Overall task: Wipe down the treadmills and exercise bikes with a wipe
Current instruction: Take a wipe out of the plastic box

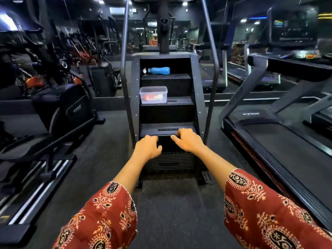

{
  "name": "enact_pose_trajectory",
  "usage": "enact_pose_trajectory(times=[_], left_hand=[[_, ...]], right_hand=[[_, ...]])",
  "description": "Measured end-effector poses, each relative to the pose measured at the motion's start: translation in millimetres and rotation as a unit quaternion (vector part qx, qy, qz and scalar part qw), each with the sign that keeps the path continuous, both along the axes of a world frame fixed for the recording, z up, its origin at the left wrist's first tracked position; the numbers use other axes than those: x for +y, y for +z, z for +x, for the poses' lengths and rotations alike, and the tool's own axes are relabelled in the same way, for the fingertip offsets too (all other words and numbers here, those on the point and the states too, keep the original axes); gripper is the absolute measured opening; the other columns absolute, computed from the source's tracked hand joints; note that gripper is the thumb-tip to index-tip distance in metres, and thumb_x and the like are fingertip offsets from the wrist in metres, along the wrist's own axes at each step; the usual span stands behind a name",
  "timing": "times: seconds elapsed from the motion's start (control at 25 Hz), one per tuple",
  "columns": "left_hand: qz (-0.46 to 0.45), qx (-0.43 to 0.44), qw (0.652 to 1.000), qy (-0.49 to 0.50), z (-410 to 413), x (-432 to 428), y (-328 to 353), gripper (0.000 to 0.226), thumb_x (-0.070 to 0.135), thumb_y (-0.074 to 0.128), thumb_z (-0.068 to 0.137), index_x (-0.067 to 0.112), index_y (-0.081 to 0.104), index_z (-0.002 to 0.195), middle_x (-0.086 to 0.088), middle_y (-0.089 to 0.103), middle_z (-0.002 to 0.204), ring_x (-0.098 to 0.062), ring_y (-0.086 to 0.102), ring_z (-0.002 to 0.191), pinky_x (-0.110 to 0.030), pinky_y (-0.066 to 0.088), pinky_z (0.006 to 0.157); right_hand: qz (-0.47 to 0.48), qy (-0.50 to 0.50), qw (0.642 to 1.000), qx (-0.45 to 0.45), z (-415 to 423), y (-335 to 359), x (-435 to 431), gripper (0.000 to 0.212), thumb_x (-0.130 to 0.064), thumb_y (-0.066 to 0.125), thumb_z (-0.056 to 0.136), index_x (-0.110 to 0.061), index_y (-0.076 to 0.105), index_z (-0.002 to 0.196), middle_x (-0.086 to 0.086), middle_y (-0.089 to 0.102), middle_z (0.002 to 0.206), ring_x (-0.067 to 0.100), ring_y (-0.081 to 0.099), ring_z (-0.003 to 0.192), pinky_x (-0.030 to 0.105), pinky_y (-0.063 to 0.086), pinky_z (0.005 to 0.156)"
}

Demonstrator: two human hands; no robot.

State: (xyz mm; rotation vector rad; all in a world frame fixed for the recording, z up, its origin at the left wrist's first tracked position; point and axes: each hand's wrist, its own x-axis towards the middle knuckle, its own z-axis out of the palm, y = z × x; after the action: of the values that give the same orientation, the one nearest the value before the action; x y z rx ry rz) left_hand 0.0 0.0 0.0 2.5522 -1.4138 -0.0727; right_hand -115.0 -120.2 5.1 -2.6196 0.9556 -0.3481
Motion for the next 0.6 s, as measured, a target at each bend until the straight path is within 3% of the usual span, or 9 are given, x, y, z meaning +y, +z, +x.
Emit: enact_pose_trajectory(times=[0.36,0.6], left_hand=[[0.000,0.002,1.000,0.019,145.4,-138.6,-15.6,0.037,0.034,0.051,0.092,0.010,0.056,0.119,-0.012,0.059,0.118,-0.030,0.057,0.107,-0.039,0.047,0.084],[-0.004,0.014,0.999,0.039,251.9,-277.8,-8.2,0.038,0.033,0.052,0.092,0.010,0.056,0.122,-0.013,0.059,0.120,-0.031,0.056,0.110,-0.038,0.046,0.084]], right_hand=[[0.013,0.025,1.000,-0.006,145.8,-15.4,-142.3,0.040,-0.042,0.047,0.097,-0.007,0.059,0.114,0.012,0.062,0.115,0.030,0.058,0.106,0.043,0.049,0.086],[0.015,0.032,0.999,0.010,263.9,-4.8,-280.7,0.038,-0.040,0.048,0.097,-0.008,0.059,0.114,0.012,0.061,0.118,0.030,0.057,0.108,0.035,0.042,0.078]])
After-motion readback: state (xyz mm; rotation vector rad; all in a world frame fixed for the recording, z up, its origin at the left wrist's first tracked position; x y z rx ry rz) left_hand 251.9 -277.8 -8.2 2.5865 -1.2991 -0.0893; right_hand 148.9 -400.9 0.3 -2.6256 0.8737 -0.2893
